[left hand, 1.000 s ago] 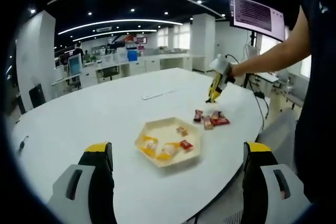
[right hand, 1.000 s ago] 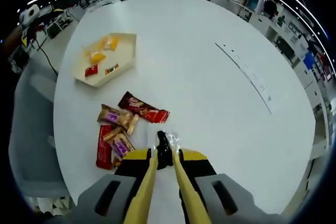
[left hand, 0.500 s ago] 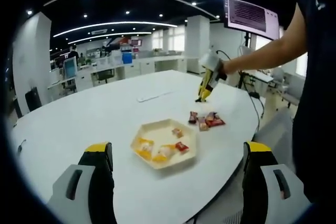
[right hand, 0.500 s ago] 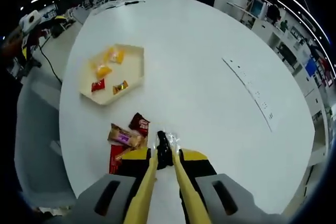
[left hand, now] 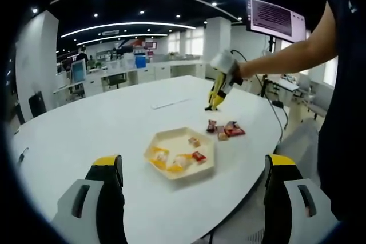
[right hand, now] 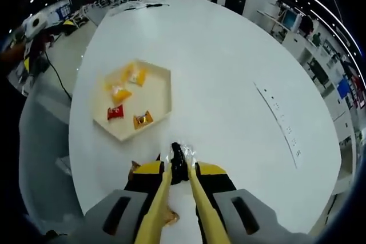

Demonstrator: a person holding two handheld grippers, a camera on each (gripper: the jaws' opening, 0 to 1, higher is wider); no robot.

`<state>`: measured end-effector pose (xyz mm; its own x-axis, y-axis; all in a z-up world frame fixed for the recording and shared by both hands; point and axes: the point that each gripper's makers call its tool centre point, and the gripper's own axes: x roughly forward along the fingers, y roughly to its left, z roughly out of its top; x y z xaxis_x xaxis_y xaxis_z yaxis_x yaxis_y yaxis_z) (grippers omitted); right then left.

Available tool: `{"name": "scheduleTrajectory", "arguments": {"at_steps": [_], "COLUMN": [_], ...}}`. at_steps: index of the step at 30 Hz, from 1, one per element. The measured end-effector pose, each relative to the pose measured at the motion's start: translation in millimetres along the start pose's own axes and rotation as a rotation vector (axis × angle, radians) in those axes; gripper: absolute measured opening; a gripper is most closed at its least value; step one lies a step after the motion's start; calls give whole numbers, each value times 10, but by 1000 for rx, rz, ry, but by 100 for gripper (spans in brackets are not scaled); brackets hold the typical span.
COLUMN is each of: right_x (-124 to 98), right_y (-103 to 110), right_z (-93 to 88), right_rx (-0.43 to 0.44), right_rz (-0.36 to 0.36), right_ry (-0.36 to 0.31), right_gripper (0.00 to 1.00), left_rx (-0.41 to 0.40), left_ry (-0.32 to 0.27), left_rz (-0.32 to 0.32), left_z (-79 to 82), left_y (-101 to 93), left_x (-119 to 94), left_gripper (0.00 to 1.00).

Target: Place the target food into the container with the food tongs after gripping and lifting it, then release it inside without dropping or visibly crushing the food.

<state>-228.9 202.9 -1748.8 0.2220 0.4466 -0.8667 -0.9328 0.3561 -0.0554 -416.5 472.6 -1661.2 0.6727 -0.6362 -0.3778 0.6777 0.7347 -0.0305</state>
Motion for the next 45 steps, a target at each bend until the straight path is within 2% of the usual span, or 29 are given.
{"name": "scheduleTrajectory", "arguments": {"at_steps": [2,4,8,11,13,15,21,27,30,39,45], "right_x": [31,54,96,120,148,172,243,340,365,411,425], "right_y": [17,49,115,152,178,212,308,424,488,562,609], "right_z": [75,152,294,413,496,580,794,1000,1134,1356,1398], "right_rx": [-9,-15,-40,-40,-46,-55,-76,-114,-126,-163,-163], "right_rz": [1,7,14,19,22,25,38,53,60,64,72], "right_ry": [-2,-6,-6,-14,-18,-20,-31,-29,-43,-44,-52], "right_gripper": [20,20,20,20,20,20,20,20,20,20,21], "left_rx": [-3,-12,-3,-9,0,-26,-40,-55,-32,-29,-32], "left_ry": [-4,19,18,5,-2,-22,-22,-31,-39,-56,-65], "left_rz": [-8,-30,-28,-14,19,18,57,51,44,53,60], "left_z": [-3,-45,-65,-55,-54,-42,-74,-70,-62,-31,-30], "left_y": [-13,-46,-32,-8,42,55,180,175,183,256,291], "left_x": [-21,-31,-61,-77,-98,-128,-202,-262,-291,-366,-416], "left_gripper": [99,99,99,99,99,99,99,99,99,99,99]}}
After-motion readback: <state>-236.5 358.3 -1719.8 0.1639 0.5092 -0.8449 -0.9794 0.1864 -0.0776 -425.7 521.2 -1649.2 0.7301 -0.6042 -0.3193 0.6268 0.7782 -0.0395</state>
